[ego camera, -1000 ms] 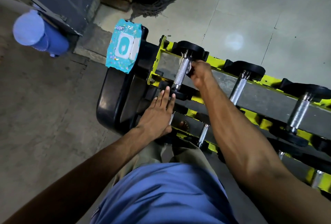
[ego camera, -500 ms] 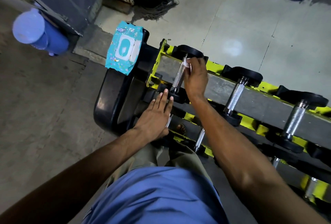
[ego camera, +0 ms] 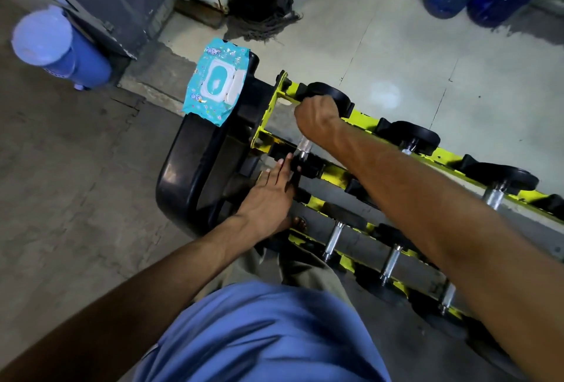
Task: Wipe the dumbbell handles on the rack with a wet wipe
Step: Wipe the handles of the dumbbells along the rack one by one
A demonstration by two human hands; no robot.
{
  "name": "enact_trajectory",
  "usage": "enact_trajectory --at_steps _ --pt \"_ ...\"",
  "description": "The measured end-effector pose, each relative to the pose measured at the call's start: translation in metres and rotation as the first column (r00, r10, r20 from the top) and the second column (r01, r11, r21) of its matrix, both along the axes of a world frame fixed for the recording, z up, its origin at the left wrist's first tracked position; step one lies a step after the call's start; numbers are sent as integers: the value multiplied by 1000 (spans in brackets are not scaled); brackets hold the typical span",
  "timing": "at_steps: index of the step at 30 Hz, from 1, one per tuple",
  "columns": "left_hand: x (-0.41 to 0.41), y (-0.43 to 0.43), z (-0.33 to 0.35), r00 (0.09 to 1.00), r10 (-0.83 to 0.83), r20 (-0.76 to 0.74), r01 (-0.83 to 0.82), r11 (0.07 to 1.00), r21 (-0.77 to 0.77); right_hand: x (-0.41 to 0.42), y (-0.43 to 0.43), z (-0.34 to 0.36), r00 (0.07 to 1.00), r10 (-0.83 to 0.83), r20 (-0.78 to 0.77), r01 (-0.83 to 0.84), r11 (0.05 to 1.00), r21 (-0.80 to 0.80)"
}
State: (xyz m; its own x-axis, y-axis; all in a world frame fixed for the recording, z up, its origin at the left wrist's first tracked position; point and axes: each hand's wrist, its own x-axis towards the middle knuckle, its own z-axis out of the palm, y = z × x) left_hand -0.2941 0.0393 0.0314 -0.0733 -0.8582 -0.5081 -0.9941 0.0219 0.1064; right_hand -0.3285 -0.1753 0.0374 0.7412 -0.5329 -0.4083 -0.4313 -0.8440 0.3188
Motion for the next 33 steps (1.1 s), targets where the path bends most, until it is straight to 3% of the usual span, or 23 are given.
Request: enact_trajectory --at_steps 5,8,11,14,17,19,21,24,27,30,31,33 --pt "2 2 0 1000 14 -17 -13 1000 5 10 -4 7 1000 -28 0 28 999 15" --pt "5 4 0 1000 12 -3 -12 1000 21 -18 -1 6 980 -24 199 35 998 -51" --pt "9 3 0 1000 -11 -6 11 1000 14 -50 4 -17 889 -136 437 163 986 -25" --pt "13 1 -2 1000 -24 -2 24 1000 -2 -51 20 -34 662 -395 637 400 905 146" --pt "18 2 -2 999 -49 8 49 999 5 -40 52 -45 264 -661 702 587 688 427" --pt "21 4 -2 998 -63 3 63 998 18 -42 78 -51 10 -771 636 608 510 609" --pt "23 3 0 997 -74 -11 74 997 26 -49 103 -55 -72 -831 552 595 408 692" --pt "25 -1 1 996 -84 -36 86 996 35 -56 109 -54 -160 -871 464 514 328 793" --pt "29 -5 2 994 -99 -46 101 994 43 -43 64 -56 -375 -853 363 400 204 893" --pt "34 -4 5 992 -121 -43 124 991 55 -26 17 -63 -590 -793 150 227 15 974" --pt "36 -3 5 991 -128 -44 130 990 56 -25 10 -62 -620 -782 71 162 -40 986" --pt "39 -2 4 989 -140 -42 142 989 46 -24 10 -64 -587 -808 -49 78 -117 990"
